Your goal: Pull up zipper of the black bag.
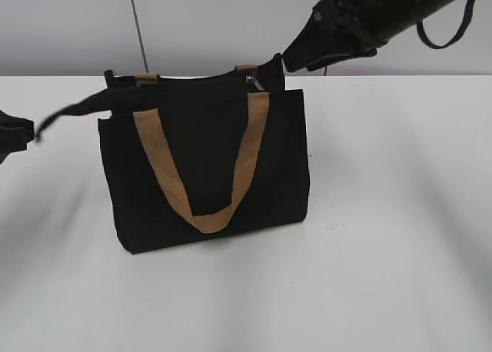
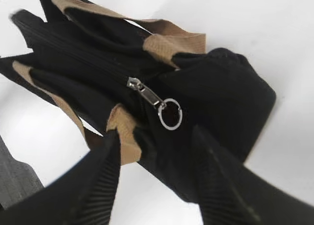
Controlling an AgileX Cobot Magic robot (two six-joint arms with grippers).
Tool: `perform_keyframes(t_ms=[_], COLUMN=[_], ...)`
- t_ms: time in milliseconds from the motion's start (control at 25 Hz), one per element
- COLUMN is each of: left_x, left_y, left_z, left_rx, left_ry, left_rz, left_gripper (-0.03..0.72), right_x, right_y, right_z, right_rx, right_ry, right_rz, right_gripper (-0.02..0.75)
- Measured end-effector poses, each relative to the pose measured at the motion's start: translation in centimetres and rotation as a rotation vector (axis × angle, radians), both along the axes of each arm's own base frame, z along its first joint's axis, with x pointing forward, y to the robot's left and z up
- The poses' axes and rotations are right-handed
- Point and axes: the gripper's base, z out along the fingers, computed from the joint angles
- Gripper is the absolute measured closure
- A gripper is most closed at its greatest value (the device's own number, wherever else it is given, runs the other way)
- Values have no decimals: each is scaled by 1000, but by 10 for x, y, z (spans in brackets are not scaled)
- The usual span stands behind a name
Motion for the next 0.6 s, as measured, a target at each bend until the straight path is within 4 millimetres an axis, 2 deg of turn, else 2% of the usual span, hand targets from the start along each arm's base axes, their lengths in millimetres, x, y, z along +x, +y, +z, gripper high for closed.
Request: perform_keyframes(t_ms=[80, 160, 360, 600], left_x=[-6, -10, -23, -53], left_y=[-2, -6, -12, -1], left_z=[3, 11, 41, 67], left_rx=[-31, -41, -57, -77], left_ry=[29, 56, 139, 222], left_rz=[22, 29, 53, 100], left_gripper=[339, 311, 293, 295], right_x=[-6, -12, -29, -78], right_y=[-4, -8, -16, -29], right_z=[10, 18, 36, 42], right_rx=[-33, -69, -131, -157], right_ry=[-13, -18, -15, -33], right_rz=[-8, -19, -48, -75], right_gripper=[357, 344, 337, 336])
